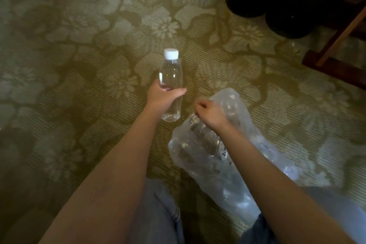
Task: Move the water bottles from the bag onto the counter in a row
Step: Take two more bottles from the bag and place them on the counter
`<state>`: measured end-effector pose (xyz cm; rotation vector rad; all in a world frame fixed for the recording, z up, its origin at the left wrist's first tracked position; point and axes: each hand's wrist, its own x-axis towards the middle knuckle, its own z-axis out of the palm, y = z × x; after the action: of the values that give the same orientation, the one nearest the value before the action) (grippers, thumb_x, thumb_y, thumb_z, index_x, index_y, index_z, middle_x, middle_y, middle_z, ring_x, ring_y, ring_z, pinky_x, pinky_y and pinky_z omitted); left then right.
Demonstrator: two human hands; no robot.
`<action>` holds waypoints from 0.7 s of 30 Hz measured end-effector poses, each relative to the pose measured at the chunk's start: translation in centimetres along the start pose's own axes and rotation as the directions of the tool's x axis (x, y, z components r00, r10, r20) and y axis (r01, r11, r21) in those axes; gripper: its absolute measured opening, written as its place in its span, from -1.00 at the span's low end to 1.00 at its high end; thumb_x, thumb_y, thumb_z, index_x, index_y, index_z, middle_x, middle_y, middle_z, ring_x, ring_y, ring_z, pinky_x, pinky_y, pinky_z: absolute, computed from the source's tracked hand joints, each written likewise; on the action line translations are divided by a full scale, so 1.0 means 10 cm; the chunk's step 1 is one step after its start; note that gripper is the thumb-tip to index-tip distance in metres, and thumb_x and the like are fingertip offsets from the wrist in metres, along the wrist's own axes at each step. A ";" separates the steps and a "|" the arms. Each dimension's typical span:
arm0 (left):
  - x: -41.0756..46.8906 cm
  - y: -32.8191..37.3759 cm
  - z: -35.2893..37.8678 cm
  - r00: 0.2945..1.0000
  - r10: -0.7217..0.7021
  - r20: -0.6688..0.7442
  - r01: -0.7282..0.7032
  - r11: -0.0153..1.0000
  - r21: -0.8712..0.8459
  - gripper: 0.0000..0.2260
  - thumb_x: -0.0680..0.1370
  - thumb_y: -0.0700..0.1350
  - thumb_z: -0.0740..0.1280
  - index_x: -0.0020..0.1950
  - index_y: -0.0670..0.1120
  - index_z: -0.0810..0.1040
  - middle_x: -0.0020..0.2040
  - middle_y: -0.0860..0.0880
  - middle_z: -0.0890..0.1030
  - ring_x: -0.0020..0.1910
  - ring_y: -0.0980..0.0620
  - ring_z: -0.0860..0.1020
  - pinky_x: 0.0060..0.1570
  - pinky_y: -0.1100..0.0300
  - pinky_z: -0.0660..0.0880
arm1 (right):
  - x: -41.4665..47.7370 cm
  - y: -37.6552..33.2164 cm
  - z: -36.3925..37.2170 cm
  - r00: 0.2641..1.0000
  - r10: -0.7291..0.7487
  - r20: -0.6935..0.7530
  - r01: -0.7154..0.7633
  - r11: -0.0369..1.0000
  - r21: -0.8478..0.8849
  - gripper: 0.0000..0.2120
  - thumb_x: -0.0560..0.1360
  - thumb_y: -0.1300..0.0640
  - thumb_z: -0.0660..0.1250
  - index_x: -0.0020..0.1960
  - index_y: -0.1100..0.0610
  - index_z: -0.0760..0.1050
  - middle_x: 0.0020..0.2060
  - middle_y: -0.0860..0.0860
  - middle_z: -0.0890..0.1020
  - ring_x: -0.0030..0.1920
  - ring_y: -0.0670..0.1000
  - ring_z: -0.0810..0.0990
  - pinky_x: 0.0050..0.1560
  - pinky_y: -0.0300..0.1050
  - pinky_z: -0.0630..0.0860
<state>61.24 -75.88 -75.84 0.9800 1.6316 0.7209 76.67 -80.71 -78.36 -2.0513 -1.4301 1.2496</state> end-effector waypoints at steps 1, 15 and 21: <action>-0.02 -0.04 -0.04 1.000 -0.005 0.031 0.004 0.999 0.035 -0.44 0.18 0.01 0.59 0.12 -0.07 0.55 -0.05 0.03 0.65 -0.09 0.06 0.63 -0.19 0.20 0.52 | 0.07 0.11 0.08 0.994 0.110 0.000 -0.109 0.993 -0.032 -0.74 0.53 0.05 0.19 0.08 0.18 0.53 0.01 0.16 0.62 0.06 0.18 0.58 0.04 -0.04 0.48; -0.21 -0.29 -0.31 0.994 -0.006 0.105 -0.017 0.976 0.219 -0.44 0.13 0.11 0.59 0.05 0.06 0.47 -0.06 0.12 0.58 -0.11 0.17 0.56 -0.33 0.30 0.42 | 0.72 0.78 0.43 0.882 0.454 0.127 -0.441 0.700 0.563 -0.58 0.40 -0.03 0.43 0.19 0.07 0.42 -0.19 0.07 0.59 -0.23 0.05 0.59 -0.28 -0.09 0.53; -0.12 -0.30 -0.28 0.995 -0.032 0.097 0.004 0.963 0.270 -0.38 0.15 0.15 0.57 0.12 0.00 0.48 -0.01 0.07 0.57 -0.05 0.10 0.55 -0.30 0.26 0.40 | 0.67 0.83 0.40 0.898 0.403 0.180 -0.418 0.645 0.640 -0.54 0.35 0.08 0.50 0.18 0.10 0.41 0.02 0.22 0.58 -0.08 0.17 0.63 -0.14 0.08 0.59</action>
<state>58.00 -78.28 -77.07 1.1742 1.6753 0.4348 78.93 -79.21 -89.38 -1.8600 -0.3667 1.6520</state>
